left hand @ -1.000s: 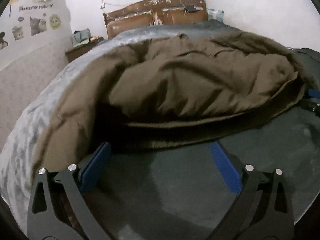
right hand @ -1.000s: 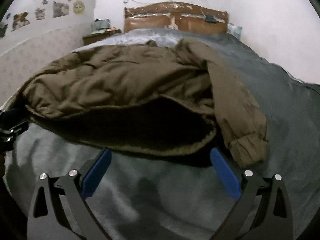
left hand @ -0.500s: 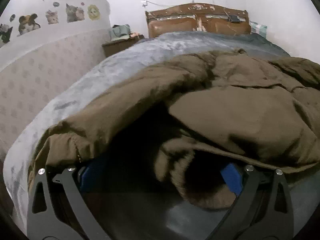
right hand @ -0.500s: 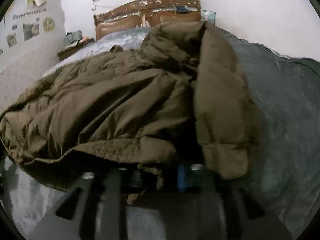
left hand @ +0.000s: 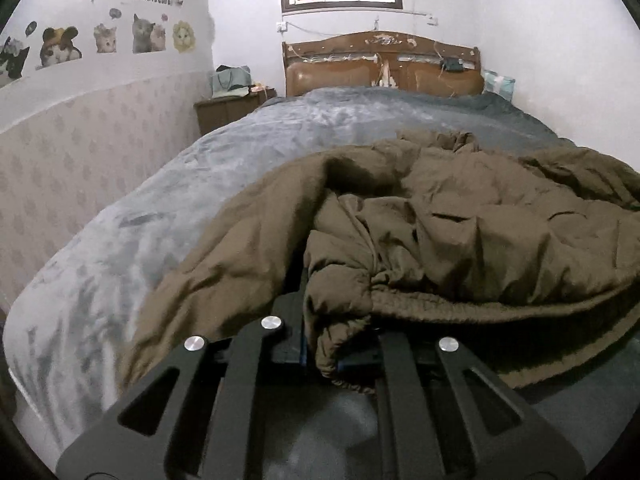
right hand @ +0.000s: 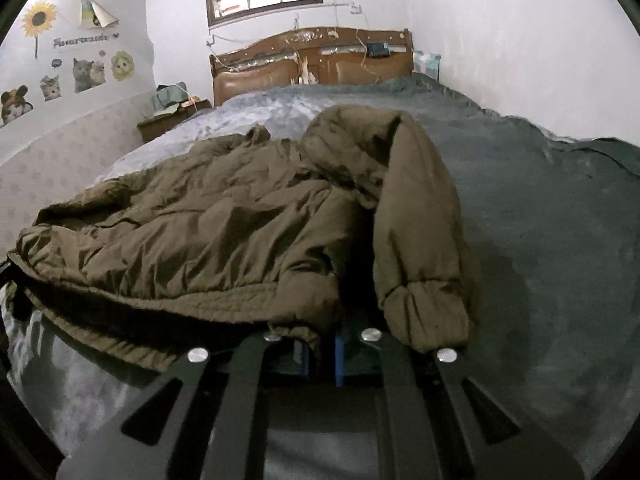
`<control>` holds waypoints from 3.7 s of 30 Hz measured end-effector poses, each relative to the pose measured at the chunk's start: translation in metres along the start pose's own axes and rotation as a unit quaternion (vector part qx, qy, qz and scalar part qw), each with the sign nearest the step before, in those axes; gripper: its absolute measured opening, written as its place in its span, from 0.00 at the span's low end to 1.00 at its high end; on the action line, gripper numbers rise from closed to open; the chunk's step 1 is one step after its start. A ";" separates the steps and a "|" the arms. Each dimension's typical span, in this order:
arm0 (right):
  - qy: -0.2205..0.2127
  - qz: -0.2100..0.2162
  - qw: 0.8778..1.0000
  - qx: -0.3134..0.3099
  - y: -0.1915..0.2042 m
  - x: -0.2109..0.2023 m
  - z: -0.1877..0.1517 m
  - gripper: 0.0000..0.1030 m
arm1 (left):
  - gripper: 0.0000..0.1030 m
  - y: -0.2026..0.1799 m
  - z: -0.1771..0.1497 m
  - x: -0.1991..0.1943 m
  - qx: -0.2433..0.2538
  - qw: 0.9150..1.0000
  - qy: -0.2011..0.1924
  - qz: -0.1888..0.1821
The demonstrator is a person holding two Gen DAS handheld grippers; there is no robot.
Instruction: Fold large clothes
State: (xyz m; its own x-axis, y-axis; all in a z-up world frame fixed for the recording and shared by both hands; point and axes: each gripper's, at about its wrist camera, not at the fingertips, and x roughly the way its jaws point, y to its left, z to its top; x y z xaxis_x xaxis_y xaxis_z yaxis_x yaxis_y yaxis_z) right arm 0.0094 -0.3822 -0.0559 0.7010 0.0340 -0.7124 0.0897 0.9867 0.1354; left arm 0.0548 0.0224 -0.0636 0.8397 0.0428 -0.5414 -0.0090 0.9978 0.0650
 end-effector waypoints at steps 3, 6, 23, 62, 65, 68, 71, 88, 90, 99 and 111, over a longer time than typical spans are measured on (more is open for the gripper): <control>-0.003 -0.009 1.000 -0.020 0.001 -0.024 -0.010 0.07 | 0.07 -0.003 -0.011 -0.019 0.009 1.000 -0.001 -0.006; 0.011 -0.014 0.999 -0.032 0.001 -0.032 -0.021 0.07 | 0.08 -0.004 -0.028 -0.033 0.016 1.000 0.011 -0.013; -0.048 0.026 0.998 -0.032 0.008 -0.065 0.009 0.77 | 0.92 0.032 -0.038 -0.048 -0.028 0.999 0.020 0.037; -0.073 0.034 0.996 0.026 -0.011 -0.052 0.032 0.84 | 0.06 0.099 0.074 -0.049 -0.085 0.989 -0.089 0.076; -0.081 0.040 0.996 0.027 -0.008 -0.054 0.039 0.84 | 0.06 0.076 0.109 -0.065 -0.073 0.989 -0.120 0.039; -0.093 0.049 0.994 0.025 -0.004 -0.055 0.048 0.84 | 0.06 0.037 0.134 -0.076 -0.046 0.988 -0.145 -0.004; -0.099 0.054 0.993 0.026 0.000 -0.055 0.055 0.84 | 0.07 -0.016 0.149 -0.076 -0.006 0.986 -0.153 -0.059; -0.097 0.061 0.993 0.034 0.008 -0.060 0.051 0.85 | 0.91 -0.186 0.090 -0.082 0.074 0.952 -0.111 -0.276; -0.096 0.068 0.993 0.025 0.014 -0.056 0.054 0.86 | 0.92 -0.179 0.085 -0.087 0.071 0.954 -0.118 -0.265; -0.096 0.022 0.995 0.015 0.073 -0.039 0.066 0.89 | 0.97 -0.090 0.074 -0.089 0.021 0.981 -0.127 -0.145; -0.071 0.117 0.991 0.003 0.224 0.011 0.084 0.92 | 0.97 0.033 0.065 -0.075 -0.060 0.989 -0.127 -0.039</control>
State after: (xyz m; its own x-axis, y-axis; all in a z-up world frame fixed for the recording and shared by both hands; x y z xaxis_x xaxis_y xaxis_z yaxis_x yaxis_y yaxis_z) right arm 0.0968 -0.1741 0.0243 0.7958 0.2392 -0.5564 -0.0838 0.9533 0.2901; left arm 0.0267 0.0490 0.0336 0.9495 -0.0338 -0.3121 0.0102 0.9970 -0.0768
